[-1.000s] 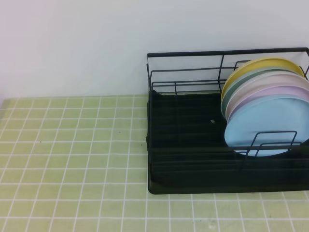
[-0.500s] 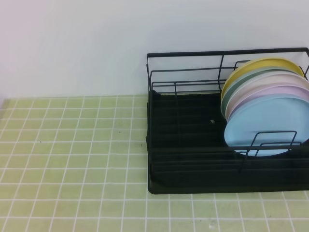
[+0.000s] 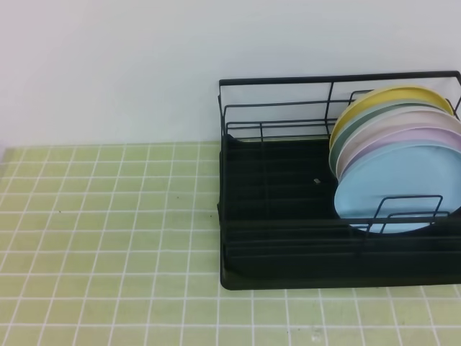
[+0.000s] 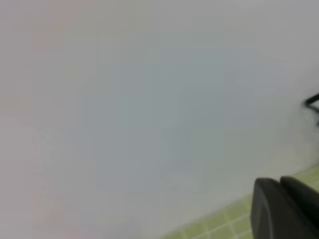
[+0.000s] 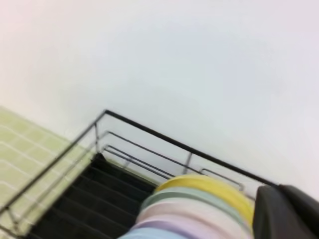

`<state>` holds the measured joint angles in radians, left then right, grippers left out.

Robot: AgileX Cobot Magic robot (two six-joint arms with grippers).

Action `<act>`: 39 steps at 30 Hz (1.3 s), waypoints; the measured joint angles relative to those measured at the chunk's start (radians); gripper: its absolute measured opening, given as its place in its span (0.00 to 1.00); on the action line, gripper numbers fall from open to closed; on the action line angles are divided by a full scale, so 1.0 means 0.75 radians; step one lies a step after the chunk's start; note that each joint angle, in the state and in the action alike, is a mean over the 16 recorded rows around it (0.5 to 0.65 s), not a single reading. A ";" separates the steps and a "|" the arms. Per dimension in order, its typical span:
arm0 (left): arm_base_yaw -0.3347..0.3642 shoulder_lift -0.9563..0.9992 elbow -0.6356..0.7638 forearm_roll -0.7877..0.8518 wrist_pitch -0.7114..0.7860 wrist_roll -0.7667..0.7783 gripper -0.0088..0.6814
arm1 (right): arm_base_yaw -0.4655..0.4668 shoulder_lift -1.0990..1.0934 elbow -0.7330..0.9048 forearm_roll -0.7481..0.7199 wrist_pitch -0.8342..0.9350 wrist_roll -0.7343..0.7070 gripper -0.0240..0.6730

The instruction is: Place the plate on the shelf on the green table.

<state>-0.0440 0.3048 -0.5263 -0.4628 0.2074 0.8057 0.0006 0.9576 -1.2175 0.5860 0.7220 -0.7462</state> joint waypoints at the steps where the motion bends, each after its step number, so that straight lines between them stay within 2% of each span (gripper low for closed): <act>1: 0.000 -0.009 0.051 0.030 -0.029 -0.028 0.01 | 0.000 -0.037 0.039 0.014 -0.005 -0.001 0.04; 5: 0.000 -0.041 0.257 0.120 -0.156 -0.136 0.01 | 0.000 -0.184 0.205 0.055 -0.007 -0.008 0.04; 10: 0.000 -0.055 0.435 0.127 -0.283 -0.197 0.01 | 0.000 -0.335 0.380 0.086 0.022 -0.018 0.03; 18: 0.046 -0.063 0.510 0.019 -0.305 -0.242 0.01 | 0.000 -0.441 0.483 0.062 0.000 -0.024 0.03; 27: 0.119 -0.194 0.584 0.166 -0.303 -0.557 0.01 | 0.000 -0.466 0.504 0.050 -0.236 -0.023 0.03; 33: 0.132 -0.335 0.655 0.349 -0.242 -0.803 0.01 | 0.000 -0.534 0.597 -0.075 -0.425 0.001 0.03; 39: 0.131 -0.428 0.701 0.413 -0.076 -0.919 0.01 | 0.000 -0.684 0.804 -0.321 -0.576 0.178 0.03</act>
<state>0.0544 -0.0161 -0.0008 -0.1530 0.1503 0.1165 0.0007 0.4449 -0.6147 0.3451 0.2901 -0.6124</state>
